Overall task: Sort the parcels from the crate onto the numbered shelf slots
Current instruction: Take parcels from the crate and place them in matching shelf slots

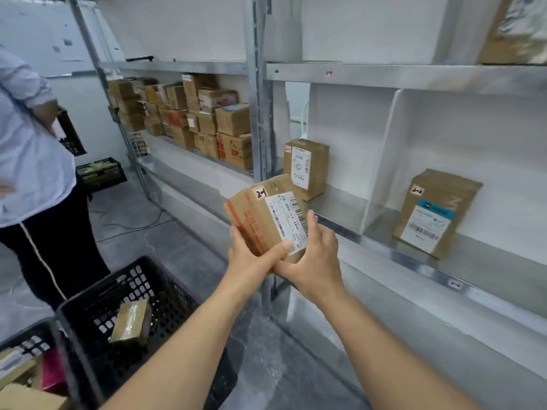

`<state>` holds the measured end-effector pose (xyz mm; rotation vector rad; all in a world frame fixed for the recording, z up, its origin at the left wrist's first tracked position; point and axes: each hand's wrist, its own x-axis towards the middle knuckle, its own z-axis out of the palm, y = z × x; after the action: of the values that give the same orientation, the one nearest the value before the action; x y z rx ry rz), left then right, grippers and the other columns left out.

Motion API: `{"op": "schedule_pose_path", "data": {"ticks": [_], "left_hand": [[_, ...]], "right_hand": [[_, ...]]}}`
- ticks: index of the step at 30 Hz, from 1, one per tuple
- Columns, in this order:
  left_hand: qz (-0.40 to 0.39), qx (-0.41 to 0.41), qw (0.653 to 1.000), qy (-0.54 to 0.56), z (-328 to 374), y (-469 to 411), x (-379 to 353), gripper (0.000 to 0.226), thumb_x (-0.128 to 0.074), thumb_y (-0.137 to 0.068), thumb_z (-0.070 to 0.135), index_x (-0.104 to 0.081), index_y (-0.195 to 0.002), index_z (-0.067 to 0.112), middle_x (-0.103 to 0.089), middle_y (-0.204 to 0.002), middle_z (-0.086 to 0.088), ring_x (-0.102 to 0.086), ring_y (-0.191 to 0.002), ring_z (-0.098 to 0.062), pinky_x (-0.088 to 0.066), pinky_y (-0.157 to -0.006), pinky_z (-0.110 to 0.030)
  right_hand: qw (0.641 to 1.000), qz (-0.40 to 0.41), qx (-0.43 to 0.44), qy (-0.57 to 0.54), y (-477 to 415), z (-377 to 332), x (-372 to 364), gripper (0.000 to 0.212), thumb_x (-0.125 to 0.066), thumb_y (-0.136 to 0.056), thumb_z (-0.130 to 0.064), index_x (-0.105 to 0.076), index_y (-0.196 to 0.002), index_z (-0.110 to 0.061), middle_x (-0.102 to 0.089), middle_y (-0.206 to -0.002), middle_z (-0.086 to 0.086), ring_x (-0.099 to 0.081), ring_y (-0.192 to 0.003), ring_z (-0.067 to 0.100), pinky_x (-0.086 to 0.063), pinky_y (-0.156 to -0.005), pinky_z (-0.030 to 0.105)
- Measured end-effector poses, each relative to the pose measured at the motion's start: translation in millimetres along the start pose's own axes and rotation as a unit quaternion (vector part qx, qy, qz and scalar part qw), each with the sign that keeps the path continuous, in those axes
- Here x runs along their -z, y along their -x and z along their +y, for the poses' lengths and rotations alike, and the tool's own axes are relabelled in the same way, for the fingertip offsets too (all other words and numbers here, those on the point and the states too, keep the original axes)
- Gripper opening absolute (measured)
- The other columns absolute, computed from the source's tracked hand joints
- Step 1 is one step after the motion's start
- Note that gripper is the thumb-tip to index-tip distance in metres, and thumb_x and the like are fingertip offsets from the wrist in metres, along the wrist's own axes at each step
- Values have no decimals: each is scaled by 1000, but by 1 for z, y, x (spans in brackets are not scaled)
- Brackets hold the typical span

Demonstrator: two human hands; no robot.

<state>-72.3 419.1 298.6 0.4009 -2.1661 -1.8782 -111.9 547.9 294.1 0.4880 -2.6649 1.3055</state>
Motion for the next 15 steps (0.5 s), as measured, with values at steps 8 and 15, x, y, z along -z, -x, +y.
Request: {"op": "schedule_pose_path", "data": {"ticks": [8,15], "left_hand": [[-87,14,993,85,3,-23,-6,77,-80,-72,24,-35,-133,39,-67,-117,8,-67,-101,-15,-55,-71,-26],[-310,16,941,132,20,-48,11,95,-79,-57,22,-38,-142,26,-64,-126,-4,-63,-112,-25,-55,-79,-31]], "right_hand": [[993,-62,-49,-83,-2,12,40,119,-78,-60,-58,-8,-153,-31,-22,-152,-6,-23,-140,11,-27,-115,36],[933,-158,-84,-311,-5,23,90,90,-77,-60,-31,-40,-142,-32,-60,-131,0,-56,-121,18,-41,-107,44]]}}
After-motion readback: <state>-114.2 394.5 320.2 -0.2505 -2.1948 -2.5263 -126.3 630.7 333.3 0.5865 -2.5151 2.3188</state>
